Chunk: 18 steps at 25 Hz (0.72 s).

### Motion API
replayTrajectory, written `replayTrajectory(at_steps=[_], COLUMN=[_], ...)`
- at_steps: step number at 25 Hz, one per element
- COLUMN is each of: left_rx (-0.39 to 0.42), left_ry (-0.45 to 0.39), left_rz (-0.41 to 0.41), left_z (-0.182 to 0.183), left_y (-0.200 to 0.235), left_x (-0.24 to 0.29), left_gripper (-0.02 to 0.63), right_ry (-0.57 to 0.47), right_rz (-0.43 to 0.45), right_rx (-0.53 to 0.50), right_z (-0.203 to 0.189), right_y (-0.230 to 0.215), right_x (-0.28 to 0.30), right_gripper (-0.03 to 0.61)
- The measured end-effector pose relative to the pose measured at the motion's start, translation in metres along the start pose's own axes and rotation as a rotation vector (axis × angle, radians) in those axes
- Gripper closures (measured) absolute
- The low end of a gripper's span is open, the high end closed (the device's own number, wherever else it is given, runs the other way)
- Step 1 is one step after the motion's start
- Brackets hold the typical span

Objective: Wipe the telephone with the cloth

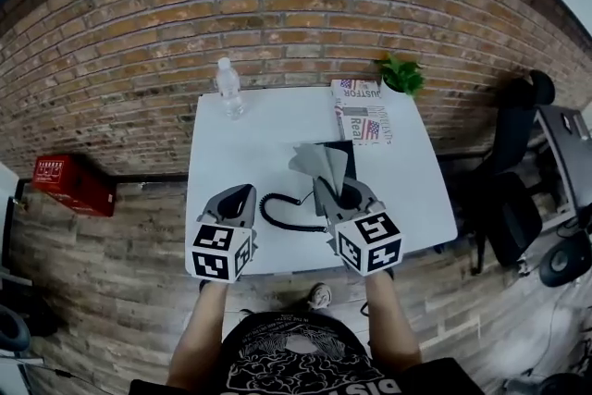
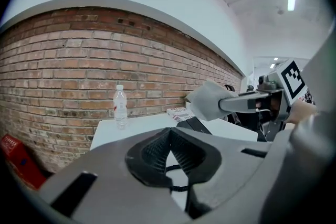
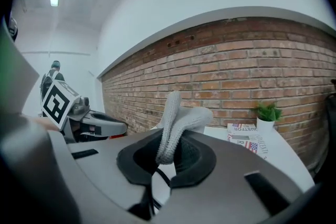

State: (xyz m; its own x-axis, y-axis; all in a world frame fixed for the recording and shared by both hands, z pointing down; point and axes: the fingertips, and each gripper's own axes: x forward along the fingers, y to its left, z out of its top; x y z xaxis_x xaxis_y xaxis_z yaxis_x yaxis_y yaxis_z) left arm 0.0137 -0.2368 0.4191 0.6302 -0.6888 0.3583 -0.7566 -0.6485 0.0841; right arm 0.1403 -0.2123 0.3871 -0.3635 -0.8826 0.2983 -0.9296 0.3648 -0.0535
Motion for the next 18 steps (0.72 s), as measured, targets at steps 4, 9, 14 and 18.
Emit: replayTrajectory(at_steps=[4,9,14,18], left_rx=[0.014,0.010,0.004,0.002], left_ry=[-0.002,-0.005,0.000,0.007], left_rz=[-0.002,-0.003,-0.001,0.000], left_z=[0.003,0.004,0.001,-0.003], left_y=[-0.001,0.000,-0.001,-0.003], left_x=[-0.003,-0.006,-0.006,-0.007], left_gripper=[0.607,0.607,0.607,0.607], right_ry=[-0.042,-0.039,-0.029,-0.023], right_rz=[-0.047,-0.062,-0.051,-0.045], right_rx=[0.053,0.055,0.061,0.061], right_z=[0.001,-0.005,-0.007,-0.009], right_y=[-0.008,-0.005,-0.004,-0.004], right_x=[-0.012,-0.015,-0.014,-0.016], right_gripper=[0.568,0.568,0.568,0.568])
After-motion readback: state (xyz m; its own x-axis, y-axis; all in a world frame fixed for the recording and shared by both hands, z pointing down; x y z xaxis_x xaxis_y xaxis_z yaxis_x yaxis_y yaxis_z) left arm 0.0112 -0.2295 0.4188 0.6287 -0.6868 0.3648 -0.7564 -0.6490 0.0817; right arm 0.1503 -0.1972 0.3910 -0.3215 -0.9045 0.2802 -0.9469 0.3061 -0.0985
